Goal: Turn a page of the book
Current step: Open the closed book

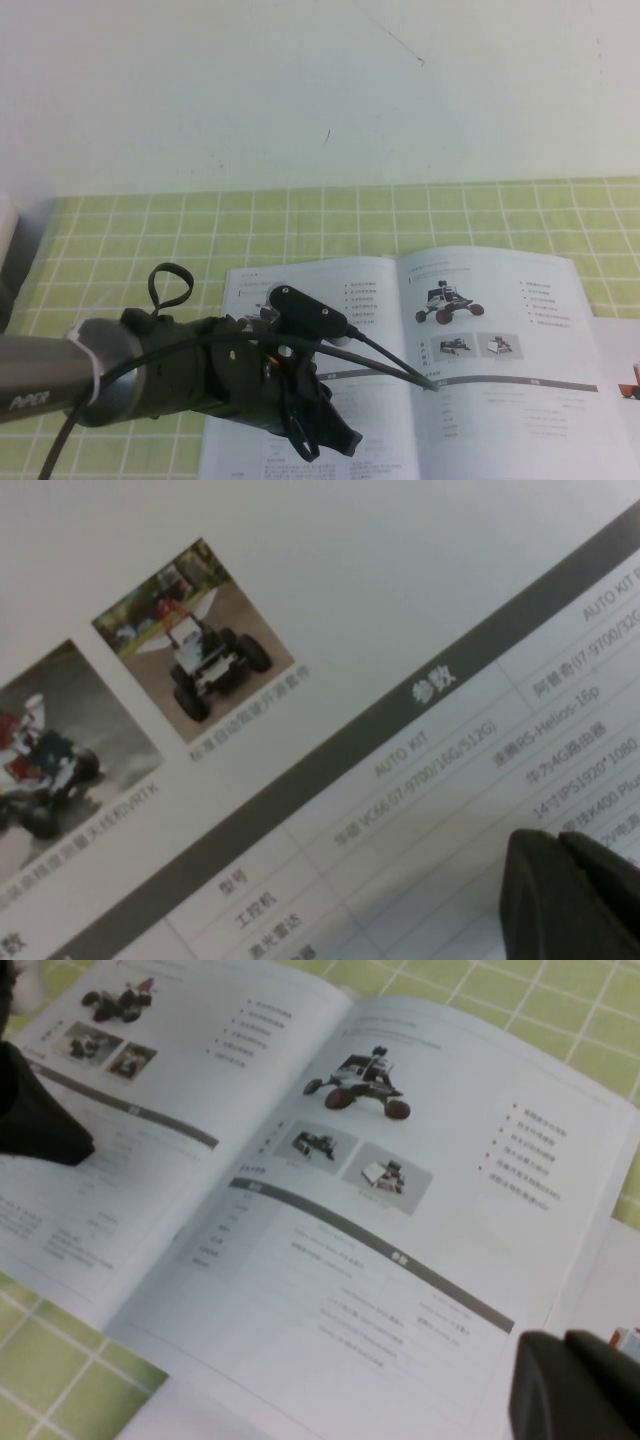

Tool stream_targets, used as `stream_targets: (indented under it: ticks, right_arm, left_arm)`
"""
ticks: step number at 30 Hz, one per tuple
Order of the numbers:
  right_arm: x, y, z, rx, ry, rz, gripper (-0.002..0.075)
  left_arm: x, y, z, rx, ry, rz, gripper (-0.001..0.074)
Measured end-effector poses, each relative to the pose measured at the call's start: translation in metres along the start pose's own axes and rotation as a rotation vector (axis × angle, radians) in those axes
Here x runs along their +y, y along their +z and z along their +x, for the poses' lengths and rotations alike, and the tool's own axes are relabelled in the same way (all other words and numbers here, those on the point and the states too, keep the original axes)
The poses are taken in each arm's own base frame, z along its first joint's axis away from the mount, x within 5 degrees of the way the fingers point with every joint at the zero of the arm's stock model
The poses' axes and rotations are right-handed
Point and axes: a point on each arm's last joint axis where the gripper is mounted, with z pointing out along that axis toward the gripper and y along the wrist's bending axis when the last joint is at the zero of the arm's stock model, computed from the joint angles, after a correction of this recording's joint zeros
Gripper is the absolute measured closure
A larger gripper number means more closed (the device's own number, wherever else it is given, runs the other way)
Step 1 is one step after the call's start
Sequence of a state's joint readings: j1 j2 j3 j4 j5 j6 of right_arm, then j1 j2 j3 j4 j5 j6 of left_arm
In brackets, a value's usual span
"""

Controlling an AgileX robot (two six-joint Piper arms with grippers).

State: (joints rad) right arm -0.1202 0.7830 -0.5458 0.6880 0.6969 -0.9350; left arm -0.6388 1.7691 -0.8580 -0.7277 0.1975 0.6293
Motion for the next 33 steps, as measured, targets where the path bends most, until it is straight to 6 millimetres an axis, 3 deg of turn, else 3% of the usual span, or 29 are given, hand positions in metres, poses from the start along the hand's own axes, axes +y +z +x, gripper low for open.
stream_targets:
  ticks: [7, 13, 17, 25, 28, 33]
  right_arm:
    - [-0.014, 0.003, -0.026, 0.144, -0.009, -0.020, 0.0729]
    - [-0.008, 0.021, -0.038, 0.360, -0.060, -0.085, 0.0729]
    - [-0.001, 0.044, -0.034, 0.514, -0.073, -0.115, 0.0729]
    - [-0.014, 0.080, -0.023, 0.666, 0.134, 0.014, 0.0726]
    - [-0.016, 0.094, -0.019, 0.691, 0.185, 0.018, 0.0661]
    - [-0.018, 0.118, -0.013, 0.719, 0.251, -0.001, 0.0432]
  left_arm:
    - [0.001, 0.003, 0.001, 0.008, -0.001, -0.001, 0.0738]
    - [0.001, 0.004, 0.001, 0.009, -0.001, -0.001, 0.0738]
    - [0.001, 0.004, 0.001, 0.009, -0.001, -0.001, 0.0738]
    - [0.001, 0.004, 0.001, 0.009, 0.003, -0.001, 0.0738]
    - [0.001, 0.004, 0.001, 0.009, 0.003, -0.001, 0.0738]
    - [0.000, 0.004, 0.001, 0.010, 0.003, 0.001, 0.0738]
